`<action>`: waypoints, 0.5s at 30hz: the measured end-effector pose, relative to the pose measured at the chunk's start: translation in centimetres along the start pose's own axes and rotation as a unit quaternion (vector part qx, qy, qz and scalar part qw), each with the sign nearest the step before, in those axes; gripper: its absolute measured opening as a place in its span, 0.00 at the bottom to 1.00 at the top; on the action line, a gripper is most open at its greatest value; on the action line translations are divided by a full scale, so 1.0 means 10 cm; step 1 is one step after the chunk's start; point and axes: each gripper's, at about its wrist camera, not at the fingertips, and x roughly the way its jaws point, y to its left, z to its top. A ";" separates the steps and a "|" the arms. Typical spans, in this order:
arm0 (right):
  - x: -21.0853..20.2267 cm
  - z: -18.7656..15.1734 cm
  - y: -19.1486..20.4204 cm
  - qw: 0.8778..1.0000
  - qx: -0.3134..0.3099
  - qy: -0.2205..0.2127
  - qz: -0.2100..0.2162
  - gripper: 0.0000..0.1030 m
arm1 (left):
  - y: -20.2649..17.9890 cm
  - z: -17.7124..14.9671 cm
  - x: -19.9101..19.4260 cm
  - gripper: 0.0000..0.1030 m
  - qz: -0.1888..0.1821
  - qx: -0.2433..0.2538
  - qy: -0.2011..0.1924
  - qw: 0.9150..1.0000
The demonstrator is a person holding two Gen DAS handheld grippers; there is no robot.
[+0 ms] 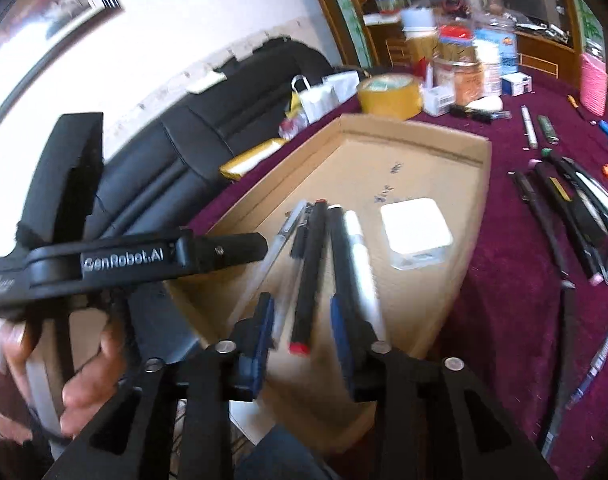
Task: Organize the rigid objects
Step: 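Open both tools in the tray and withdraw toward the remaining pens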
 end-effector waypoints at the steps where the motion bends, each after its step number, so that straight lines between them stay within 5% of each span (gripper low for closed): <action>1: -0.12 -0.06 -0.10 1.000 0.010 -0.010 0.003 0.39 | -0.08 -0.03 -0.01 0.56 -0.002 0.005 -0.002 1.000; 15: -1.04 -0.68 -1.30 0.986 0.148 -0.059 -0.047 0.40 | -1.38 -0.61 0.26 0.61 -0.015 0.119 0.037 0.992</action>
